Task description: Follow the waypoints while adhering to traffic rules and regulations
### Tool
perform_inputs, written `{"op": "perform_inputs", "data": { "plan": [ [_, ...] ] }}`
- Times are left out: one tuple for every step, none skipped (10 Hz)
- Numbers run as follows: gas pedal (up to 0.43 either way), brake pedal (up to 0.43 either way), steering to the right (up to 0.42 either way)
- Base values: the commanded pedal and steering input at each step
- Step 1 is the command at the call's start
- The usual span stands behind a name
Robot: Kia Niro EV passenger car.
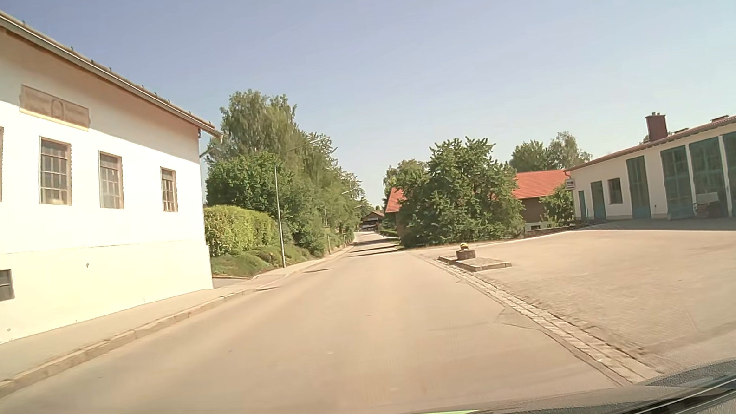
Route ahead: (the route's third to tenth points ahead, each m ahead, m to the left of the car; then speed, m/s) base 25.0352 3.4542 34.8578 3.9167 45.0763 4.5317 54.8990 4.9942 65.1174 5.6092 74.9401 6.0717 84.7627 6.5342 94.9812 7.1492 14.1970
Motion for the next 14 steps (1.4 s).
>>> {"op": "perform_inputs", "data": {
  "plan": [
    [0.177, 0.0, -0.016],
    [0.177, 0.0, -0.014],
    [0.189, 0.0, -0.01],
    [0.189, 0.0, -0.007],
    [0.189, 0.0, -0.008],
    [0.189, 0.0, -0.008],
    [0.177, 0.0, -0.008],
    [0.169, 0.0, -0.008],
    [0.15, 0.0, -0.009],
    [0.15, 0.0, -0.008],
    [0.15, 0.0, -0.008],
    [0.15, 0.0, -0.008],
    [0.15, 0.0, -0.008],
    [0.157, 0.0, -0.008]
  ]
}}
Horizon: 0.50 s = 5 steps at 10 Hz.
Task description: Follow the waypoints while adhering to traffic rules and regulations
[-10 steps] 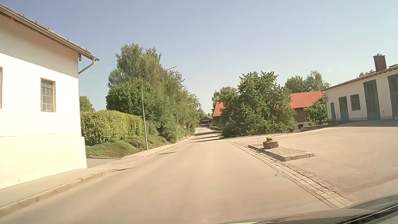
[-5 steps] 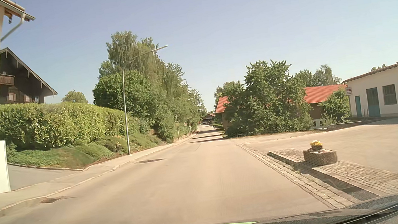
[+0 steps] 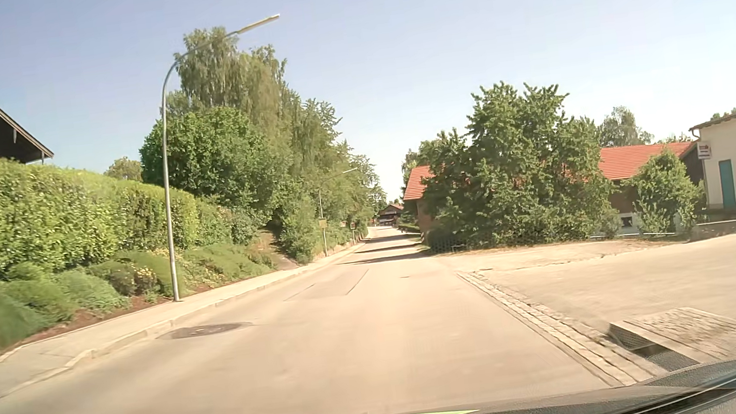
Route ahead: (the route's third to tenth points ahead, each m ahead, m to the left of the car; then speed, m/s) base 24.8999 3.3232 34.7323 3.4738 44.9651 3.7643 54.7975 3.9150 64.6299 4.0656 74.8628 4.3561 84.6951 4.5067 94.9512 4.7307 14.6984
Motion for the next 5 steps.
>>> {"op": "perform_inputs", "data": {
  "plan": [
    [0.157, 0.0, -0.008],
    [0.157, 0.0, -0.008],
    [0.157, 0.0, -0.008],
    [0.157, 0.0, -0.008],
    [0.169, 0.0, -0.008]
  ]
}}
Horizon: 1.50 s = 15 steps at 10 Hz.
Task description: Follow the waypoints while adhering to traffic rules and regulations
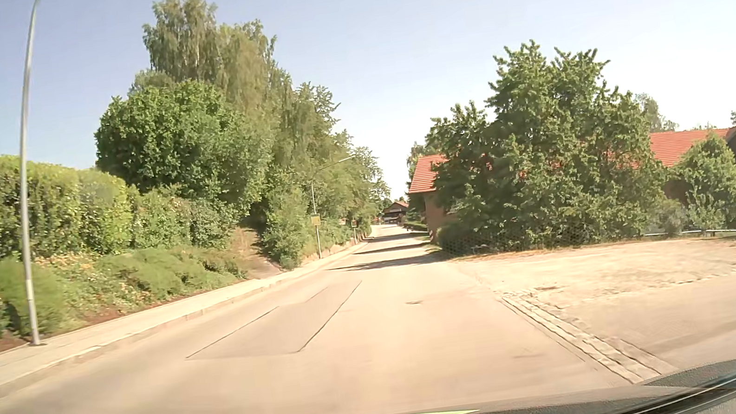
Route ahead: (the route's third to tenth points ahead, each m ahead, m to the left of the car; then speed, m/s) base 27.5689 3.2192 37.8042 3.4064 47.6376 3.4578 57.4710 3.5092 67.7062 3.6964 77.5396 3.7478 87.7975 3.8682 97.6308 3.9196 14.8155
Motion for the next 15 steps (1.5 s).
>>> {"op": "perform_inputs", "data": {
  "plan": [
    [0.169, 0.0, -0.008],
    [0.177, 0.0, -0.008],
    [0.177, 0.0, -0.007],
    [0.189, 0.0, -0.007],
    [0.189, 0.0, -0.006],
    [0.189, 0.0, -0.004],
    [0.197, 0.0, -0.003],
    [0.197, 0.0, -0.003],
    [0.197, 0.0, -0.003],
    [0.177, 0.0, -0.004],
    [0.177, 0.0, -0.003],
    [0.169, 0.0, -0.003],
    [0.169, 0.0, -0.004],
    [0.169, 0.0, -0.003],
    [0.177, 0.0, -0.003]
  ]
}}
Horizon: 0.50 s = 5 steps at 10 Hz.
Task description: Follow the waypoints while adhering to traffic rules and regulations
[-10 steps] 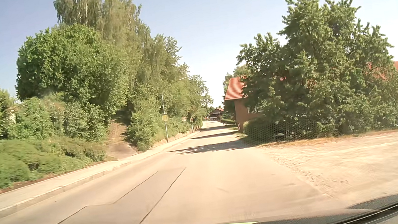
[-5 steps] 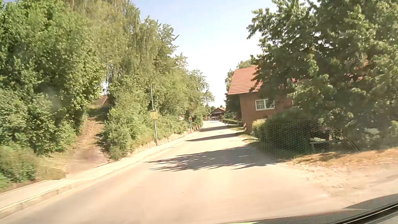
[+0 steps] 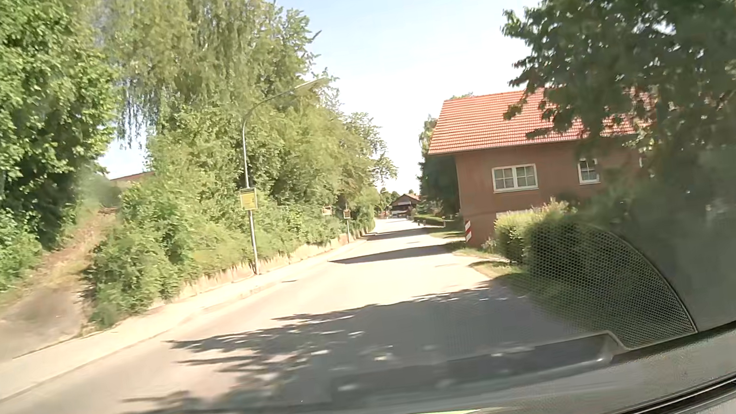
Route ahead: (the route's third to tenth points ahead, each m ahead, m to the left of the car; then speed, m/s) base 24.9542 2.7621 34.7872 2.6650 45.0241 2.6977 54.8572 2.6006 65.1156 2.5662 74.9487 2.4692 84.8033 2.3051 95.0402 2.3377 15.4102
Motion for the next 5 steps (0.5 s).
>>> {"op": "perform_inputs", "data": {
  "plan": [
    [0.177, 0.0, -0.002],
    [0.177, 0.0, -0.001],
    [0.177, 0.0, 0.0],
    [0.177, 0.0, 0.0],
    [0.177, 0.0, 0.0]
  ]
}}
